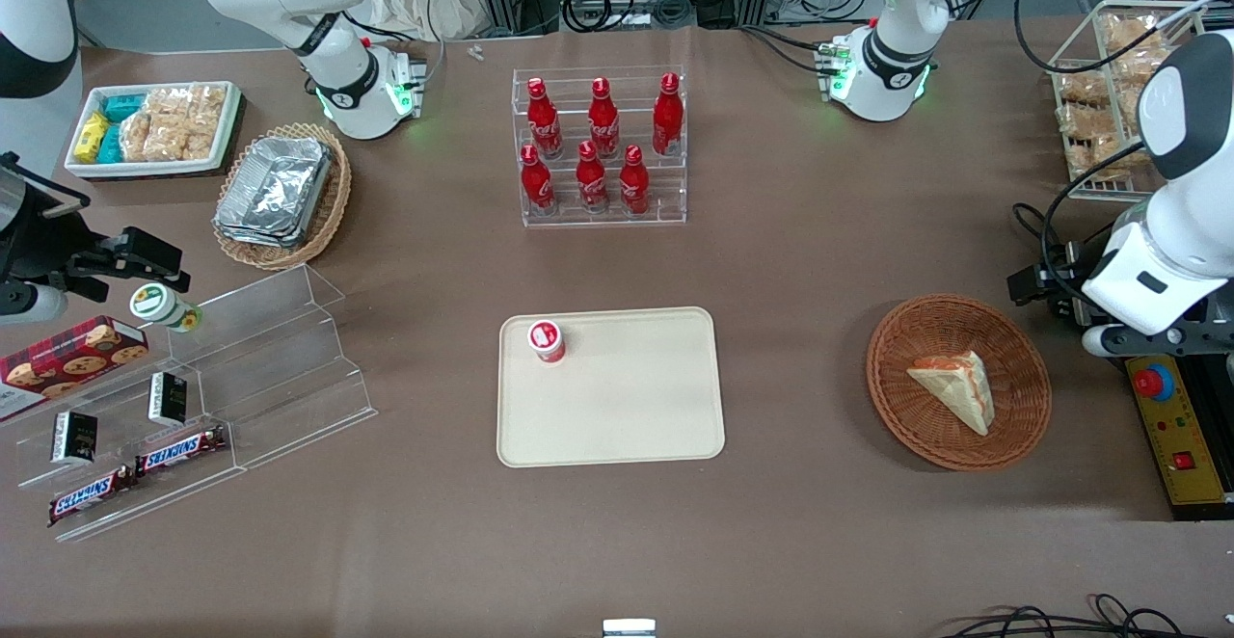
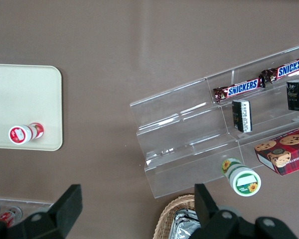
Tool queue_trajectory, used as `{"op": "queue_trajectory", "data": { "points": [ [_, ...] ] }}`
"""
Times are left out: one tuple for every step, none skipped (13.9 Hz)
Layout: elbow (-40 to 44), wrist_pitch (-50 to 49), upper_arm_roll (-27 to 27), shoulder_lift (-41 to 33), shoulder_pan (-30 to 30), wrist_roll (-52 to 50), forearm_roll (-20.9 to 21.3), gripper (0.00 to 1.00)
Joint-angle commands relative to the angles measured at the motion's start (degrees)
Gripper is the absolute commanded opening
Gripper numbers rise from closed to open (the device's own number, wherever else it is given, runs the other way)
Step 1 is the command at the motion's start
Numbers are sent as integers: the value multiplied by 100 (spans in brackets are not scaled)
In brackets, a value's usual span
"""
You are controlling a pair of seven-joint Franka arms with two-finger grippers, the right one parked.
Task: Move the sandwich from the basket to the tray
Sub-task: 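Move the left gripper down over the wrapped sandwich in the wicker basket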
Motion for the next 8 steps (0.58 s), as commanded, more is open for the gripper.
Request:
{"op": "queue_trajectory", "data": {
  "points": [
    [-167, 23, -51, -98, 9, 99, -219, 99],
    [-167, 41, -42, -72, 27, 98, -255, 99],
    [-158, 93, -33, -20, 44, 46, -264, 99],
    [-176, 181, -25, 16, 88, -7, -325, 99],
    [-185, 286, -7, 129, 88, -321, -387, 99],
    [-333, 444, -7, 139, 88, -654, -309, 99],
    [-691, 785, -7, 61, 80, -867, -273, 99],
    [-1086, 1232, -7, -62, 80, -1104, -273, 99]
  ]
}}
